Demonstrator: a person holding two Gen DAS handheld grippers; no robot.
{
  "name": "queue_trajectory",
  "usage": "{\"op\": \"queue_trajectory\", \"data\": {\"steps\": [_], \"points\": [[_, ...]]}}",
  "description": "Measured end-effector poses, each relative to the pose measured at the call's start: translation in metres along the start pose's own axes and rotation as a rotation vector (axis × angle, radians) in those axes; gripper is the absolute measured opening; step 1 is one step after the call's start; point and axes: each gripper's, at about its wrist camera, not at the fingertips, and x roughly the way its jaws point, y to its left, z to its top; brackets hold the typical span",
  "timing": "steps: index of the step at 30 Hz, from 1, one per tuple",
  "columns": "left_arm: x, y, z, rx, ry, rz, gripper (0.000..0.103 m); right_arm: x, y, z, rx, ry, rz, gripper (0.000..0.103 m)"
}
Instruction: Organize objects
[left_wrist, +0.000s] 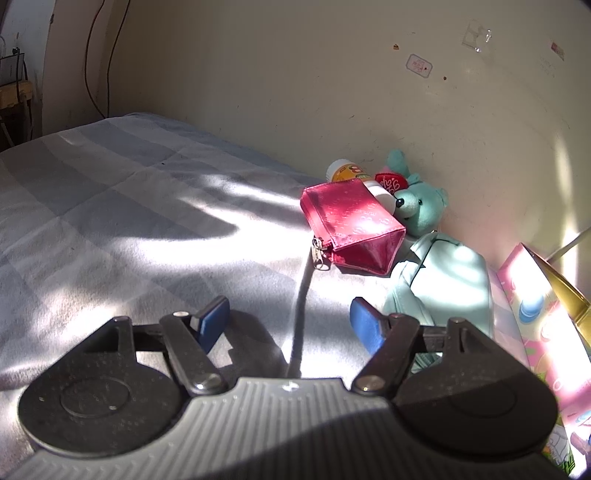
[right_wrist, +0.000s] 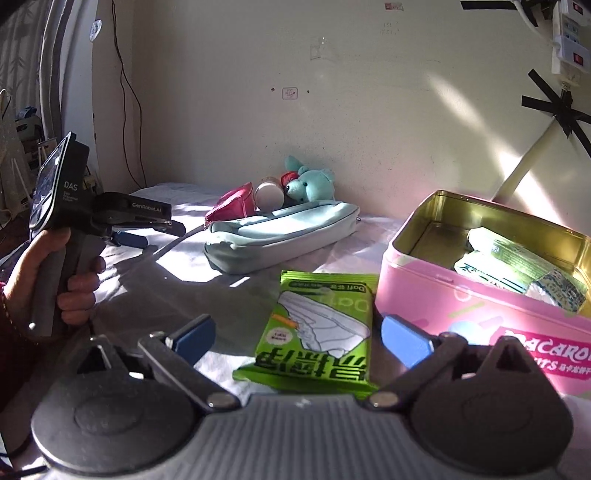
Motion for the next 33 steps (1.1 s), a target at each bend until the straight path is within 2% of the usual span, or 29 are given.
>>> {"op": "queue_trajectory", "data": {"steps": [5,8,9,10,11,15,18,19,20,22,23,28,33], "points": [[0.001,0.0,0.0,0.002,0.006,-0.009,0.075,0.036,0.01,0.0,-0.029,0.059,-0.09,0.101],[0.001,-0.001,0.0,0.004,0.009,-0.019,0.078,0.05,0.006,-0.003,-0.004,0.124,-0.088,0.098],[0.001,-0.001,0.0,0.004,0.01,-0.019,0.078,0.05,0.003,-0.003,0.008,0.124,-0.081,0.093],[0.001,-0.001,0.0,0.004,0.01,-0.018,0.078,0.049,0.001,-0.003,0.01,0.129,-0.076,0.083],[0.001,-0.001,0.0,0.002,0.009,-0.018,0.078,0.049,0.0,-0.004,0.007,0.134,-0.068,0.078],[0.001,-0.001,0.0,0.002,0.008,-0.016,0.078,0.042,-0.003,-0.008,-0.031,0.133,-0.028,0.076],[0.001,-0.001,0.0,0.002,0.008,-0.018,0.078,0.027,-0.005,-0.013,-0.115,0.137,0.137,0.076],[0.0,-0.001,-0.001,0.002,0.007,-0.017,0.078,0.02,-0.003,-0.016,-0.156,0.126,0.158,0.076],[0.001,-0.002,-0.001,0.004,0.007,-0.018,0.078,0.015,-0.002,-0.019,-0.189,0.116,0.154,0.077],[0.001,-0.002,-0.001,0.008,0.007,-0.019,0.078,0.005,-0.003,-0.023,-0.24,0.081,0.087,0.095],[0.001,-0.002,-0.001,0.009,0.007,-0.02,0.078,0.002,-0.007,-0.023,-0.226,0.067,0.058,0.097],[0.001,-0.002,-0.001,0.008,0.005,-0.021,0.078,-0.009,-0.044,-0.026,-0.013,0.038,0.024,0.097],[-0.002,0.001,0.0,0.0,-0.009,-0.031,0.078,-0.02,-0.052,-0.037,0.044,0.034,0.016,0.097]]}}
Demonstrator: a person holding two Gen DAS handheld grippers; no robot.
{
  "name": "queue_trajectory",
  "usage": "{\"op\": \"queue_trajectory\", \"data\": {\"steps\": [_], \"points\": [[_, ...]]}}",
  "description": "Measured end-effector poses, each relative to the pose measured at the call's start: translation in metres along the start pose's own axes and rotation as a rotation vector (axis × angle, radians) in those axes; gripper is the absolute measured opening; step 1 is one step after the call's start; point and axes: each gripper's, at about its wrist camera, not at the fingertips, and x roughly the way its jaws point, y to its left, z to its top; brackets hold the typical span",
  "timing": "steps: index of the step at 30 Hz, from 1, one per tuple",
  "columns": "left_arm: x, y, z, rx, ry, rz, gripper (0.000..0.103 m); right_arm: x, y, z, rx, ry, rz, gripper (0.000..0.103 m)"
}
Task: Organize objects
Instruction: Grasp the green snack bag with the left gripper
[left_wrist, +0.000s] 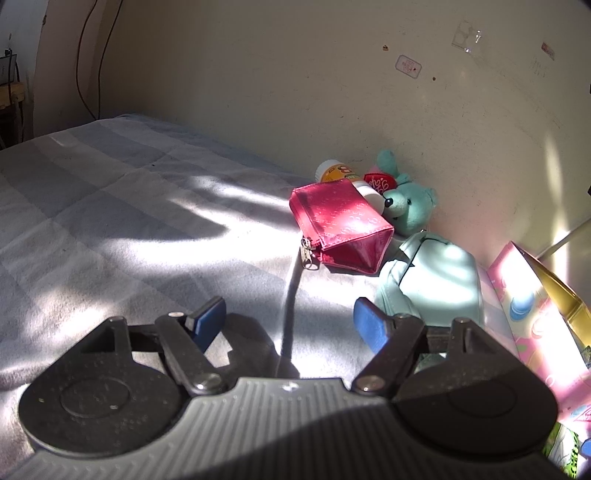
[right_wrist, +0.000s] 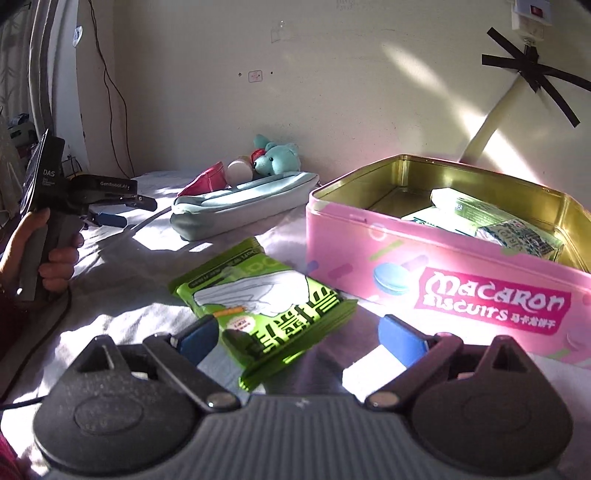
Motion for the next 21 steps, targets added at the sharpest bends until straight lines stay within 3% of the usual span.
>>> {"op": "queue_trajectory", "data": {"steps": [4,9,16,21], "points": [[-0.016,0.003,0.001,-0.046,-0.033,-0.042,0.078,-0.009,0.002,-0.007,0.013,-0.016,0.01,0.097],[-0.041,-0.005,-0.004,-0.024,-0.052,-0.11,0.078,-0.013,-0.003,-0.011,0.042,-0.03,0.032,0.097],[-0.064,-0.021,-0.02,0.052,0.007,-0.251,0.078,-0.015,-0.011,-0.016,0.086,-0.038,0.068,0.097],[-0.074,-0.047,-0.026,0.163,0.044,-0.363,0.078,-0.018,-0.012,-0.019,0.089,-0.04,0.083,0.097]]}}
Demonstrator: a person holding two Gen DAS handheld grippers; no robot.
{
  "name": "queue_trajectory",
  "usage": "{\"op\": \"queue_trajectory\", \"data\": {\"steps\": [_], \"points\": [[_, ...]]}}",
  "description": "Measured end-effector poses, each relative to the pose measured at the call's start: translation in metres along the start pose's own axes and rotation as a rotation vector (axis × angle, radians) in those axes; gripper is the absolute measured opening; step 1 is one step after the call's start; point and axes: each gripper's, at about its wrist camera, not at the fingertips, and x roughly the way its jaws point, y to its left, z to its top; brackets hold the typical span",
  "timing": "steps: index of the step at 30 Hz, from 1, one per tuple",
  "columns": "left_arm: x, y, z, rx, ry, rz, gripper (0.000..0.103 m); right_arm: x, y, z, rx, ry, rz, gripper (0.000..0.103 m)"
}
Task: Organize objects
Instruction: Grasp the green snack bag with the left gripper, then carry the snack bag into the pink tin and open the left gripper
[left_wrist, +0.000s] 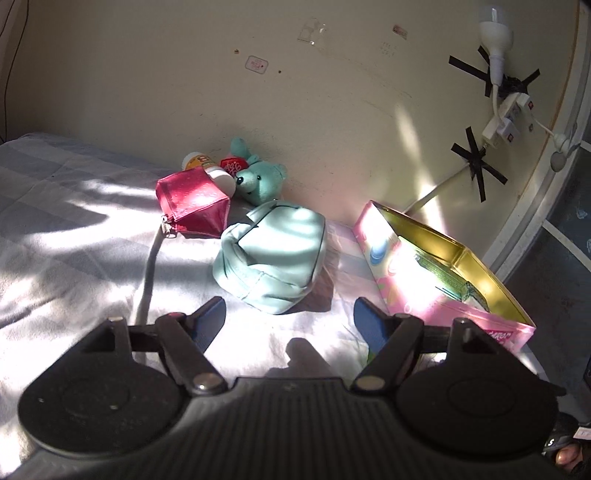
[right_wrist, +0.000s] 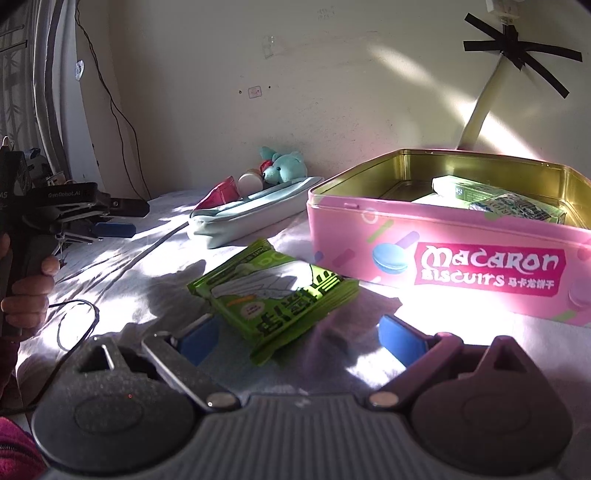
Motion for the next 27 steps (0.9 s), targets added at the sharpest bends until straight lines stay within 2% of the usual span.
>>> {"op": "queue_trajectory", "data": {"steps": [4,8,11,13,16,18,19,20,21,22,24,27], "points": [[0.011,-0.021,-0.002,0.054,0.056,-0.118,0.077,-0.002,0.002,-0.002,-0.004,0.003,0.003,0.097],[0.029,-0.035,-0.003,0.06,0.115,-0.184,0.076,-0.004,0.005,-0.004,-0.018,0.013,0.014,0.097],[0.047,-0.044,-0.006,0.04,0.189,-0.251,0.076,-0.002,0.008,-0.006,-0.032,0.029,0.015,0.097],[0.058,-0.05,-0.01,0.037,0.227,-0.273,0.076,0.001,0.01,-0.006,-0.044,0.039,0.026,0.097],[0.076,-0.058,-0.019,0.043,0.283,-0.268,0.075,0.009,0.012,-0.003,-0.078,0.064,0.023,0.096],[0.09,-0.06,-0.026,0.025,0.343,-0.287,0.067,0.02,0.01,-0.001,-0.085,0.1,0.016,0.093],[0.091,-0.062,-0.029,0.025,0.325,-0.292,0.068,0.025,0.01,-0.001,-0.082,0.109,0.016,0.092],[0.09,-0.066,-0.031,0.047,0.328,-0.284,0.062,0.028,0.011,0.001,-0.088,0.103,0.017,0.09],[0.089,-0.071,-0.032,0.073,0.327,-0.273,0.051,0.03,0.012,0.002,-0.094,0.102,0.02,0.077],[0.087,-0.073,-0.033,0.087,0.328,-0.273,0.051,0.033,0.015,0.003,-0.104,0.097,0.003,0.069],[0.077,-0.076,-0.032,0.11,0.308,-0.256,0.046,0.035,0.02,0.004,-0.128,0.086,-0.03,0.063],[0.057,-0.076,-0.024,0.124,0.256,-0.258,0.044,0.023,0.022,0.007,-0.122,0.034,0.008,0.063]]}}
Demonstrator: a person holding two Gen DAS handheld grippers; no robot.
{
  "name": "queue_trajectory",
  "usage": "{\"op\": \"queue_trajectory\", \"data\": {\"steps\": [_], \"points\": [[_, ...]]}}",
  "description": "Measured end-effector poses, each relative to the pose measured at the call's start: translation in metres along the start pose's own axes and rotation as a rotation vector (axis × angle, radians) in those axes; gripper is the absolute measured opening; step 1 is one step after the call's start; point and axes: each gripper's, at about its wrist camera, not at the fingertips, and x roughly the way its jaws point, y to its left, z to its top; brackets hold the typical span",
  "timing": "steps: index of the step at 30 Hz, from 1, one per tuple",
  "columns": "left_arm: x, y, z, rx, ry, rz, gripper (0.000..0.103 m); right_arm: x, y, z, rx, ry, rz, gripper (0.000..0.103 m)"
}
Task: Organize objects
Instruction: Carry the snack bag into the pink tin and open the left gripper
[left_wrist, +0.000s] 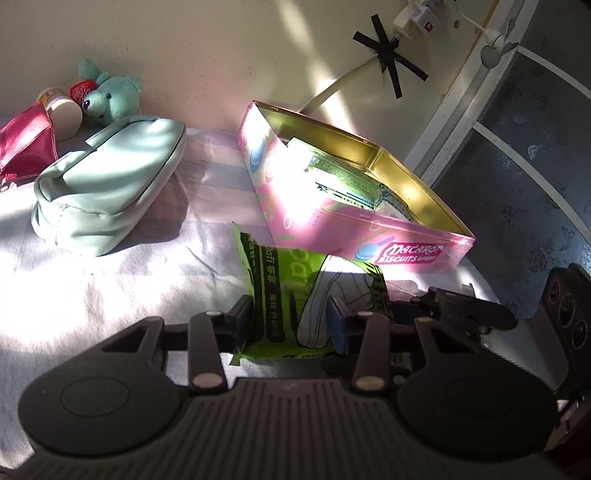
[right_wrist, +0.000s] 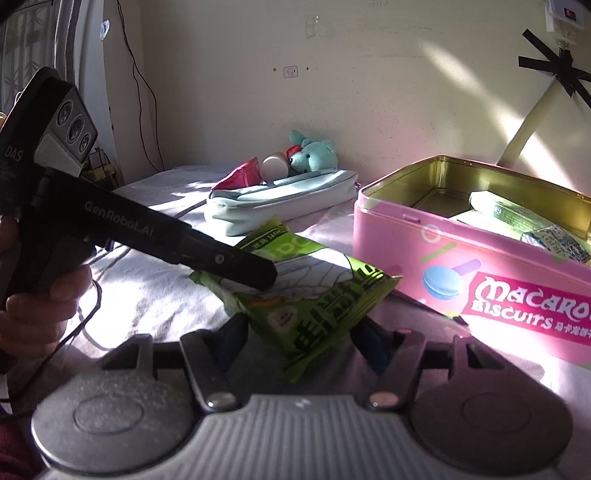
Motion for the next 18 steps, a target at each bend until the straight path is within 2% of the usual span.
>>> {"op": "queue_trajectory", "data": {"steps": [5,9,13,18], "points": [[-0.026,-0.019,0.023,0.059,-0.099,0.008,0.044,-0.027,0.006,0.017,-0.033,-0.129,-0.011,0.063],[-0.021,-0.04,0.05,0.12,-0.146,0.007,0.045,-0.041,-0.007,0.038,-0.051,-0.197,-0.058,0.063],[0.0,-0.055,0.073,0.164,-0.167,-0.005,0.045,-0.045,-0.026,0.057,-0.057,-0.228,-0.119,0.063],[0.035,-0.063,0.091,0.173,-0.136,-0.006,0.045,-0.029,-0.053,0.072,-0.003,-0.208,-0.155,0.063]]}}
